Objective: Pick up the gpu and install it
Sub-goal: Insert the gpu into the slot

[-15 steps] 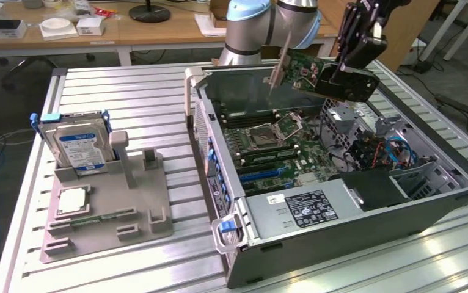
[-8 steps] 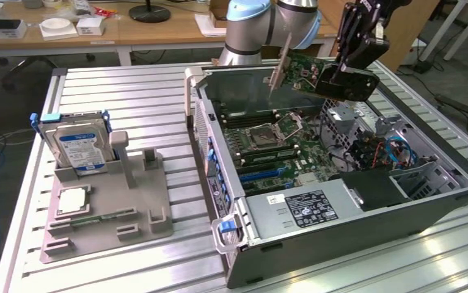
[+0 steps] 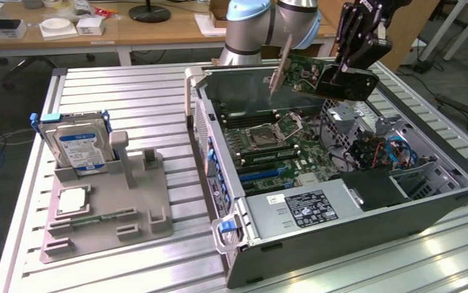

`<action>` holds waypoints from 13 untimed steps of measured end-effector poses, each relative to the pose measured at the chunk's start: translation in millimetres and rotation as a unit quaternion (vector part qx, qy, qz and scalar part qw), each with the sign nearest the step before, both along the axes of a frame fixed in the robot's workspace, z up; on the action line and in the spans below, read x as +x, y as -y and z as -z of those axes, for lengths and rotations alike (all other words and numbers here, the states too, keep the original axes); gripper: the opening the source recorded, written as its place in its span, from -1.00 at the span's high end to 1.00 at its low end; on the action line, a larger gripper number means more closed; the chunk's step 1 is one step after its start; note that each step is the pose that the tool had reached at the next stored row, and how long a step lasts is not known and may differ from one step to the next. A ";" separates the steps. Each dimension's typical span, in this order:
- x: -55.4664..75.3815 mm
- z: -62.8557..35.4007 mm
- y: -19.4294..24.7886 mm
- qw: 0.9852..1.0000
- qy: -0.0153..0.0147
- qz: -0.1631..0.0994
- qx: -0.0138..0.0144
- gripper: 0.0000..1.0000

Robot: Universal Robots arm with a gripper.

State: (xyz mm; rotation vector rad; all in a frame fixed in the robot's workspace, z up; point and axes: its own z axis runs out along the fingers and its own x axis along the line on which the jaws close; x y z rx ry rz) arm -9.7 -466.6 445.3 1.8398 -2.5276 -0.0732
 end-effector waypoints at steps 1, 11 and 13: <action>0.0 0.0 0.1 1.000 0.000 -0.003 0.000 0.48; 0.0 0.0 0.5 0.999 0.000 -0.037 0.000 0.48; 0.0 0.1 0.7 0.999 0.000 -0.043 0.000 0.48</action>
